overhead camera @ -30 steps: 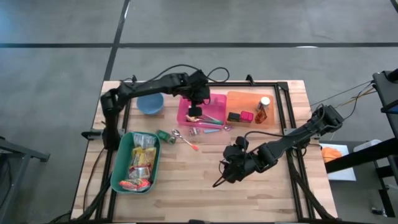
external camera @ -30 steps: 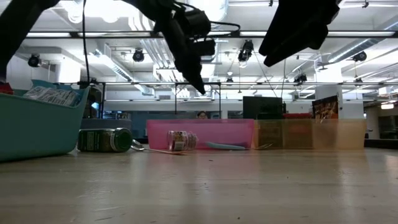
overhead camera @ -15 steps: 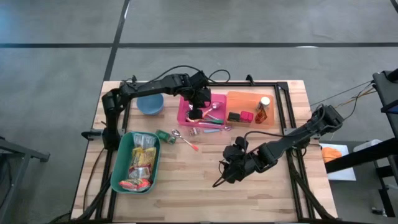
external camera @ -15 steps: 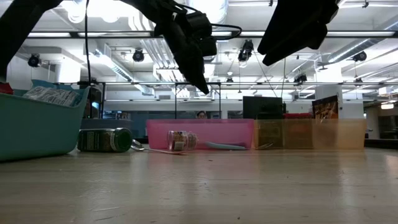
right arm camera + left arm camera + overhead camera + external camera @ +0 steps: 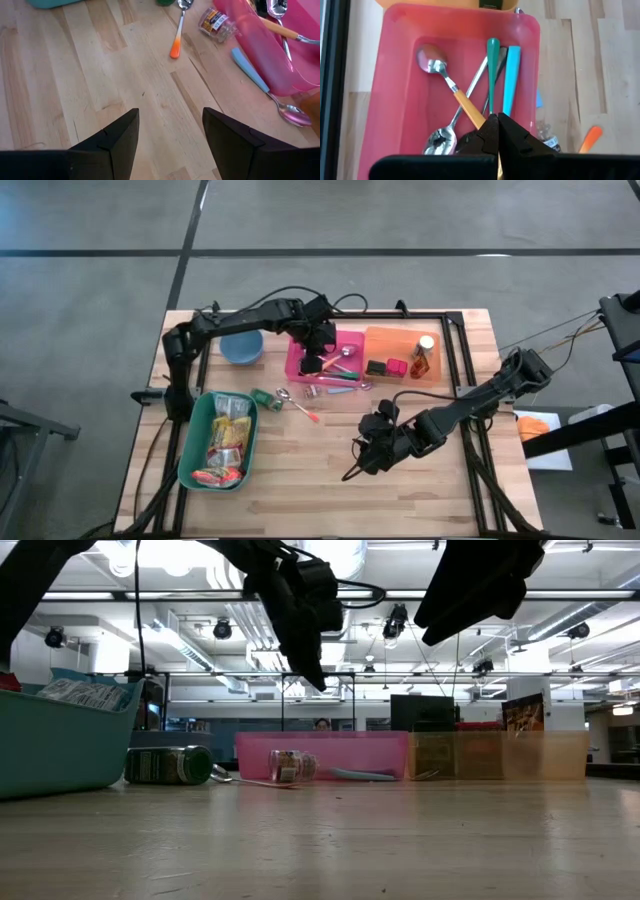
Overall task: Pick & Place Food Item
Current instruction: Put the yellow spoon into the pink bin
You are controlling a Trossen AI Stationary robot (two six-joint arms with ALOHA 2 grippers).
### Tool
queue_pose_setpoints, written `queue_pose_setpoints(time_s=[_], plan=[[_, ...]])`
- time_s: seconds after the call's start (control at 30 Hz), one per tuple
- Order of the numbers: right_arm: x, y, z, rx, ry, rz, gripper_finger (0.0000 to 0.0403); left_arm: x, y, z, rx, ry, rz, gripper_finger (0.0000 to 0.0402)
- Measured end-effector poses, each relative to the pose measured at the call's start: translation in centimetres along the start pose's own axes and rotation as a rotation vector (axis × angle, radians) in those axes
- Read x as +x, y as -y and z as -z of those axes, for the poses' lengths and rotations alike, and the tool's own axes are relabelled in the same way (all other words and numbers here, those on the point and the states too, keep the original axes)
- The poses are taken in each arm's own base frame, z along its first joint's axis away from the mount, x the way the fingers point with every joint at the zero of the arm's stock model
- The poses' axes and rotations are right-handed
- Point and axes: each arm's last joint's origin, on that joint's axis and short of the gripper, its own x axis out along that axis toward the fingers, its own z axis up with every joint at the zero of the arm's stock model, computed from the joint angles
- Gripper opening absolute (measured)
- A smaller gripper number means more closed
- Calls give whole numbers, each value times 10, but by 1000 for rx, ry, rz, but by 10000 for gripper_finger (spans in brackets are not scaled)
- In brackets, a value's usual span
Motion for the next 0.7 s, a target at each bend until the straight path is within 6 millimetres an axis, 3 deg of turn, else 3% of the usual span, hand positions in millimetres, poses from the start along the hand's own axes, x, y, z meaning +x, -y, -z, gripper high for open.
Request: queue_pose_setpoints(time_s=[0.4,0.53,0.7], plan=[[0,0,0,0,0,0,217,-4,2,5,-36,-51,4,0],[0,0,0,-1,-1,0,217,-26,5,5,-45,-26,-21,0],[1,0,1,-3,-3,2,217,-70,14,9,-36,39,-48,0]])
